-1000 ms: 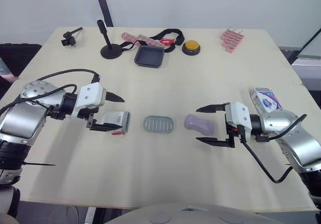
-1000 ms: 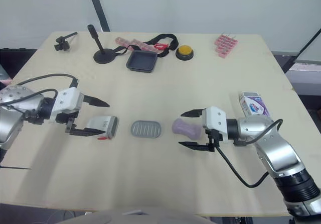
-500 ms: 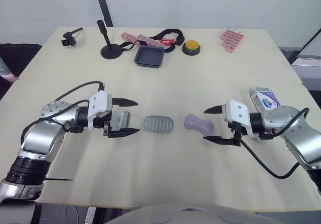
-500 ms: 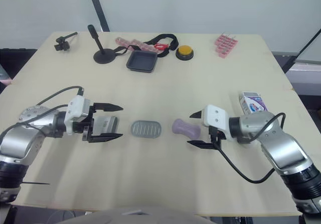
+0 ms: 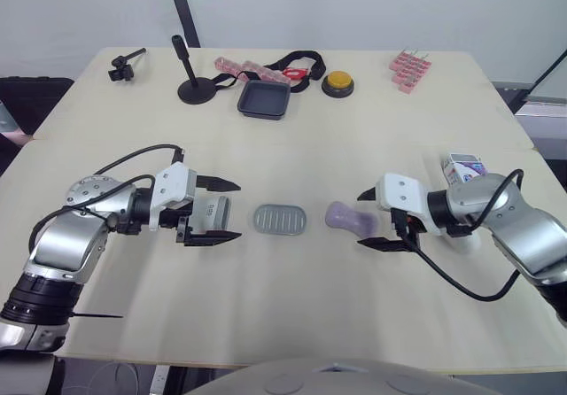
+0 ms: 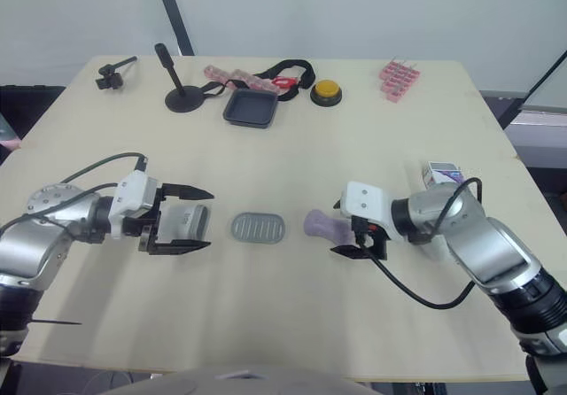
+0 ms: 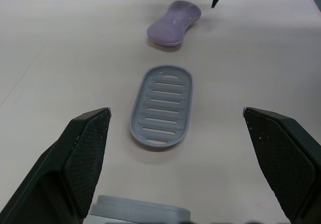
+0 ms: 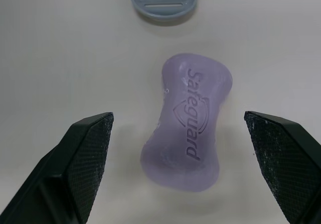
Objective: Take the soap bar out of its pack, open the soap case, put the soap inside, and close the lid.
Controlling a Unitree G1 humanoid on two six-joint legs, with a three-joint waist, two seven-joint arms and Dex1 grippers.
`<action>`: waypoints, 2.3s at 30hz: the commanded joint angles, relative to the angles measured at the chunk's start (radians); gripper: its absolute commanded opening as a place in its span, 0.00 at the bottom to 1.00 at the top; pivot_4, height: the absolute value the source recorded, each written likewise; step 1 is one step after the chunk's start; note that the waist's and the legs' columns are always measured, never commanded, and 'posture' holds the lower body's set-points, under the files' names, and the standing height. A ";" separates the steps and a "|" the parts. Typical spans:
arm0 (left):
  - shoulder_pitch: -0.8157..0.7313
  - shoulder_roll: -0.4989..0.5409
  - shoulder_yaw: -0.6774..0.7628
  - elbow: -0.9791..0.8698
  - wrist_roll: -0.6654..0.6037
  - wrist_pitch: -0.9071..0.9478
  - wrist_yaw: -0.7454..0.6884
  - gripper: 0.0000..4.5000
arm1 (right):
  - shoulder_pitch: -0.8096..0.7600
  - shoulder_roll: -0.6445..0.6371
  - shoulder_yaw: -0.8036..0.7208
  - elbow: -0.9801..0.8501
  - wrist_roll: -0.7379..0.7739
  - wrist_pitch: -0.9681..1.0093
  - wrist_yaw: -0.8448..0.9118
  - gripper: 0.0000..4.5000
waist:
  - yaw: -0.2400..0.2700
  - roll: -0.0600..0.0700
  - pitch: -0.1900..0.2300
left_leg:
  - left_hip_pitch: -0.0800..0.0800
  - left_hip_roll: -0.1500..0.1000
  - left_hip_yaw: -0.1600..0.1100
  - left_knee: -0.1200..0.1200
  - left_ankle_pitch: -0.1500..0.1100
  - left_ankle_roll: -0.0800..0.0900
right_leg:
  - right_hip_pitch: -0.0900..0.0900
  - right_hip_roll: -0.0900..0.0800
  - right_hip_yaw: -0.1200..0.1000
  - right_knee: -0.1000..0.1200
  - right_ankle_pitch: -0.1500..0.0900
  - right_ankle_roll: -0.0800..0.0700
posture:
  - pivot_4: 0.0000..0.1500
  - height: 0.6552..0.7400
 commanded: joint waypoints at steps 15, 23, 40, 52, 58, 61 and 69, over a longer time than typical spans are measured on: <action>0.036 0.007 0.003 -0.089 0.012 -0.020 0.036 1.00 | -0.223 0.074 0.236 0.013 -0.086 0.380 -0.119 1.00 | 0.003 0.000 0.000 | 0.001 0.000 0.000 0.000 0.001 -0.002 | 0.000 0.000 0.000 0.001 0.000 0.000 | 1.00 1.00; 0.042 0.002 -0.001 -0.079 0.024 -0.041 0.044 1.00 | -0.267 0.118 0.251 0.044 -0.063 0.468 -0.145 0.88 | 0.005 0.001 0.000 | 0.001 0.000 0.000 0.000 0.001 -0.003 | 0.000 0.001 0.000 0.001 0.000 0.000 | 1.00 1.00; 0.041 -0.019 -0.012 -0.043 0.047 -0.089 0.051 1.00 | -0.208 -0.010 0.256 -0.002 -0.048 0.407 -0.098 0.69 | 0.006 0.001 0.000 | 0.001 0.000 0.000 -0.001 0.001 -0.003 | 0.000 0.001 0.000 0.001 0.000 0.000 | 1.00 1.00; 0.033 -0.015 -0.009 -0.024 0.058 -0.108 0.048 1.00 | -0.204 -0.002 0.267 0.002 -0.051 0.379 -0.098 0.39 | 0.006 -0.001 -0.001 | 0.005 0.000 0.000 0.000 0.001 -0.003 | 0.004 0.000 0.000 0.002 0.000 0.000 | 1.00 1.00; 0.034 -0.012 -0.006 -0.015 0.072 -0.121 0.052 1.00 | -0.237 0.007 0.253 -0.038 -0.025 0.400 -0.078 0.39 | 0.005 0.000 -0.001 | 0.006 0.000 0.000 -0.001 0.001 -0.003 | 0.004 0.000 0.001 0.001 0.000 0.000 | 1.00 1.00; 0.035 -0.011 -0.001 -0.015 0.073 -0.122 0.054 1.00 | -0.260 0.016 0.252 -0.042 -0.022 0.403 -0.070 0.39 | 0.005 0.000 -0.001 | 0.006 0.000 0.000 -0.001 0.001 -0.003 | 0.004 0.000 0.000 0.001 0.000 0.000 | 1.00 1.00; 0.043 -0.002 0.012 -0.018 0.079 -0.120 0.062 1.00 | -0.346 0.066 0.247 -0.057 0.011 0.430 -0.043 0.39 | 0.003 0.001 0.000 | 0.006 0.000 0.000 -0.001 0.001 -0.003 | 0.004 0.001 0.001 0.001 0.000 0.000 | 1.00 1.00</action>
